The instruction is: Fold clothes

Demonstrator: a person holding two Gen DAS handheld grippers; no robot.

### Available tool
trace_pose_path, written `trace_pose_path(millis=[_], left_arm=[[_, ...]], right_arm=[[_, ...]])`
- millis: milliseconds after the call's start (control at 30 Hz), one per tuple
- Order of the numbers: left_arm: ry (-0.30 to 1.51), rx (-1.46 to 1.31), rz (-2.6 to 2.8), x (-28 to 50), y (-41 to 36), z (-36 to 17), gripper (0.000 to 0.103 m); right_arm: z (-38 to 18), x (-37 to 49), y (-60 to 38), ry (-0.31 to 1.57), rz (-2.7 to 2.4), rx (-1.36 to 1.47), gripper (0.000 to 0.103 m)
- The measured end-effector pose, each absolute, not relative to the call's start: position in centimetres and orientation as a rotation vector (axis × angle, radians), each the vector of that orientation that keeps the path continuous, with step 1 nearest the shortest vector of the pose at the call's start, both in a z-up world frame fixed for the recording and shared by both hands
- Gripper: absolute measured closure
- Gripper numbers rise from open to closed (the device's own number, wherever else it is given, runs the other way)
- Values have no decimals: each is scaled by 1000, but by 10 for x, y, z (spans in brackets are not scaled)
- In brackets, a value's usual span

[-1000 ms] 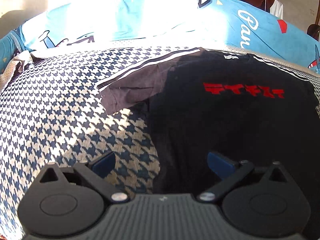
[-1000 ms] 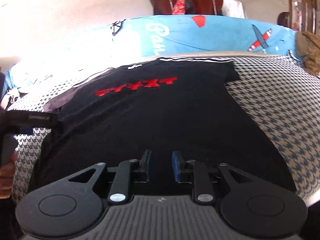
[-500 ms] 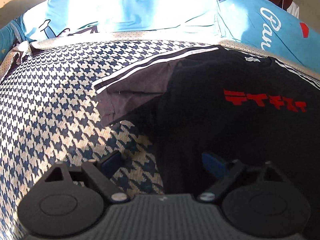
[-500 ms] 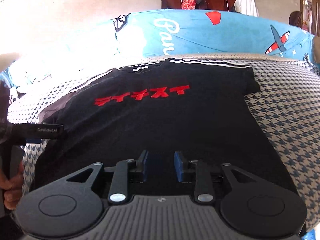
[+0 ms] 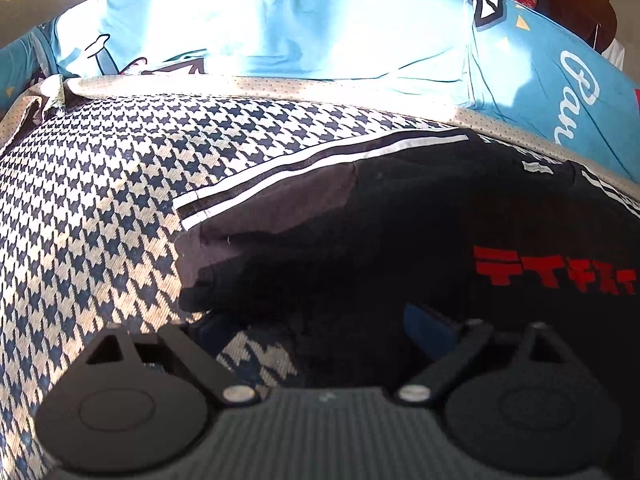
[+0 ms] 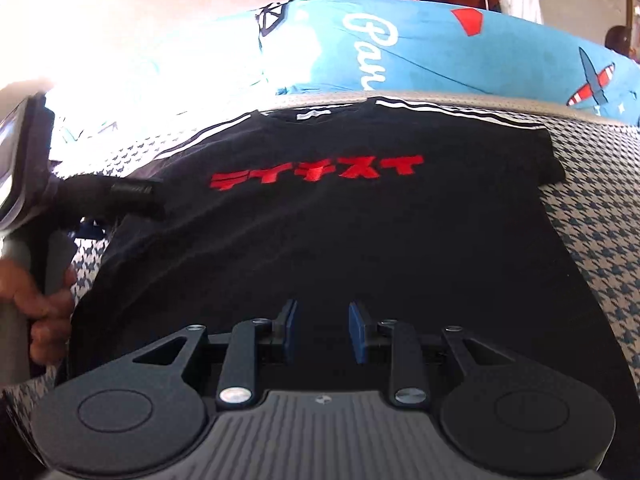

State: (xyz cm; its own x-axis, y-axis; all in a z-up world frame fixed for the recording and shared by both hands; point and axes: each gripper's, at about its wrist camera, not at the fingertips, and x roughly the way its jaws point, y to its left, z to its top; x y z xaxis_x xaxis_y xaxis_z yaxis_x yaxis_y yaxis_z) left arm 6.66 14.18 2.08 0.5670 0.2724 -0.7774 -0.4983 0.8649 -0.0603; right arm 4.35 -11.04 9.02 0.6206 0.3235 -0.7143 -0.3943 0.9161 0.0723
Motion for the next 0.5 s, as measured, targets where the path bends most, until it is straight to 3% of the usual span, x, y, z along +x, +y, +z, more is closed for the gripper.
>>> trace_pose_path(millis=[100, 167, 400, 500], left_arm=[[841, -278, 486, 71, 143, 21, 16], [828, -274, 505, 72, 145, 21, 29], [794, -306, 546, 73, 153, 26, 57], [785, -317, 564, 73, 156, 28, 79]], right_arm=[[88, 46, -109, 817, 411, -86, 75], [86, 48, -109, 830, 409, -77, 75], [82, 52, -105, 850, 404, -75, 75], [81, 51, -103, 846, 405, -89, 75]])
